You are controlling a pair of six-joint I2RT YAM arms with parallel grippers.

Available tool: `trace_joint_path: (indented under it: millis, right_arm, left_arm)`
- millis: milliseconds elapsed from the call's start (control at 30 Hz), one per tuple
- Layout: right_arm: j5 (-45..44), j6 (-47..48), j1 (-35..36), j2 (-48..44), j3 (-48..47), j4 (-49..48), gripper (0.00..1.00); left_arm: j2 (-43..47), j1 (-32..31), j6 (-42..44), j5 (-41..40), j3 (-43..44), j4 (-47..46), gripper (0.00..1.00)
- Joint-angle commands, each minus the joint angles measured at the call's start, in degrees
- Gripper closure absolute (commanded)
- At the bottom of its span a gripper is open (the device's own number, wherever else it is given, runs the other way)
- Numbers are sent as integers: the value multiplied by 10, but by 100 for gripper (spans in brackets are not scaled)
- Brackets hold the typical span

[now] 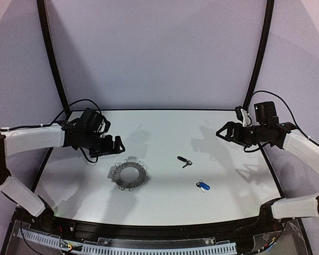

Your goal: Put the keys on the keyring

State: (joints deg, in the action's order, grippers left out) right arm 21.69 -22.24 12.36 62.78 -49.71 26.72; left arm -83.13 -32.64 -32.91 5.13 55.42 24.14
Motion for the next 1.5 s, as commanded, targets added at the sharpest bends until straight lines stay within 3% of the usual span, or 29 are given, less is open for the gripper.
trace_joint_path:
  millis: [0, 100, 300, 533, 767, 1100, 1300, 1467]
  right_arm:
    - [4, 11, 20, 17, -13, -21, 2]
    - [4, 9, 28, 25, -11, -23, 2]
    - [1, 9, 33, 33, -12, -23, 2]
    - [3, 12, 33, 54, -13, -22, 2]
    - [-4, 11, 34, 58, -14, -22, 2]
    - [-5, 21, 34, 60, -24, 1, 2]
    - [-8, 23, 34, 55, -22, 2, 2]
    - [-8, 23, 33, 52, -20, 3, 2]
  left_arm:
    - [-39, -7, 34, 3, 39, 9, 0]
    - [-57, -8, 62, 1, 54, 8, 0]
    - [-105, -8, 63, 11, 100, 38, 14]
    - [-153, -8, 68, 17, 144, 81, 38]
    - [-198, -8, 62, 34, 181, 122, 43]
    - [-239, -8, 47, 50, 197, 118, 57]
    - [-255, -8, 40, 50, 197, 115, 72]
    - [-259, -8, 39, 53, 197, 110, 75]
